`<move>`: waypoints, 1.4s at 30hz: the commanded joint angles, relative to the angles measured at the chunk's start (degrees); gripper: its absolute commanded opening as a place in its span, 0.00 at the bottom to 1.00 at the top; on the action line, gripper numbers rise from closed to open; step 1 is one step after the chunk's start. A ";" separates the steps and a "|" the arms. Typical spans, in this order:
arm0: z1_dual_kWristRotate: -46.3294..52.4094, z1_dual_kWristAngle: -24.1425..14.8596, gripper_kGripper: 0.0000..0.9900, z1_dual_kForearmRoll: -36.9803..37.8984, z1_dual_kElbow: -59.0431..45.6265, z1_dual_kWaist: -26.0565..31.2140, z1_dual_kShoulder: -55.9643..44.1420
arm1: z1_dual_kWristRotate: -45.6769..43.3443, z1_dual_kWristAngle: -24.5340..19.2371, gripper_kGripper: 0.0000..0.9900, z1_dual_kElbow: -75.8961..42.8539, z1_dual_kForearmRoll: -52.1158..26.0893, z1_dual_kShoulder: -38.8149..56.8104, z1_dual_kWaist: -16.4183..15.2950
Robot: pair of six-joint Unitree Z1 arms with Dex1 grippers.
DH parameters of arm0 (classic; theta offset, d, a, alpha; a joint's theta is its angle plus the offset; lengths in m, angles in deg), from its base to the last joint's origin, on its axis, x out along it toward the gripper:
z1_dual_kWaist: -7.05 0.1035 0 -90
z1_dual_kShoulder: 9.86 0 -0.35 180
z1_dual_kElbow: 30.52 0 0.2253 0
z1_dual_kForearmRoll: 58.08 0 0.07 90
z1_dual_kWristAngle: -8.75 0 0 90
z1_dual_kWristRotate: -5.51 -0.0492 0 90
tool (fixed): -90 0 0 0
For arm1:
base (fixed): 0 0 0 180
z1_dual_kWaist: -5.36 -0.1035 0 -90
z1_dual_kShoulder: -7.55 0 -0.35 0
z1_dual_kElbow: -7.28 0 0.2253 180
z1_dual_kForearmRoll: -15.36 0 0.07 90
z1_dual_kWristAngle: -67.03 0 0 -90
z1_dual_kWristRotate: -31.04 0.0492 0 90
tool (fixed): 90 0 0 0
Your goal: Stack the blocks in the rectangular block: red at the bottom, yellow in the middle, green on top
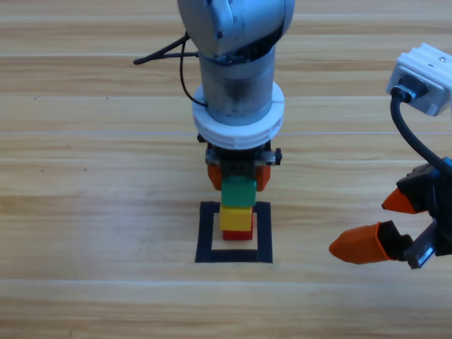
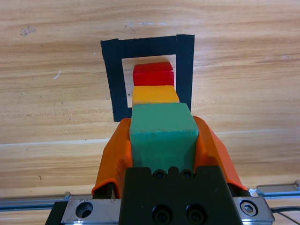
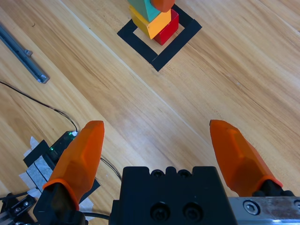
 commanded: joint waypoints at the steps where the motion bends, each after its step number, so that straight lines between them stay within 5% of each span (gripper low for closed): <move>1: -0.53 -0.78 0.00 -0.08 0.48 0.56 3.07 | 0.19 1.05 1.00 -1.53 -0.85 -0.54 0.01; 14: -0.62 -1.22 0.06 -0.08 -0.22 0.92 2.89 | 0.19 1.49 1.00 -1.44 -0.85 -0.54 0.01; 18: -0.44 -1.31 0.39 -0.08 -0.22 0.92 2.28 | 0.19 1.57 1.00 -1.44 -0.85 -0.54 0.01; 21: -0.35 -1.22 0.83 -0.08 -0.04 0.92 2.10 | 0.19 1.57 1.00 -1.44 -0.85 -0.54 0.01; 24: -0.35 -1.31 0.99 -0.08 -0.04 0.92 1.93 | 0.19 1.57 1.00 -1.44 -0.93 -0.54 0.01; 34: 0.35 -2.28 1.00 -0.17 0.31 0.83 0.35 | 0.19 1.66 1.00 -1.44 -0.93 -0.54 0.01; 42: 5.53 -11.59 1.00 -0.34 0.57 -2.69 -14.16 | 0.19 1.66 1.00 -1.53 -0.93 -0.63 0.01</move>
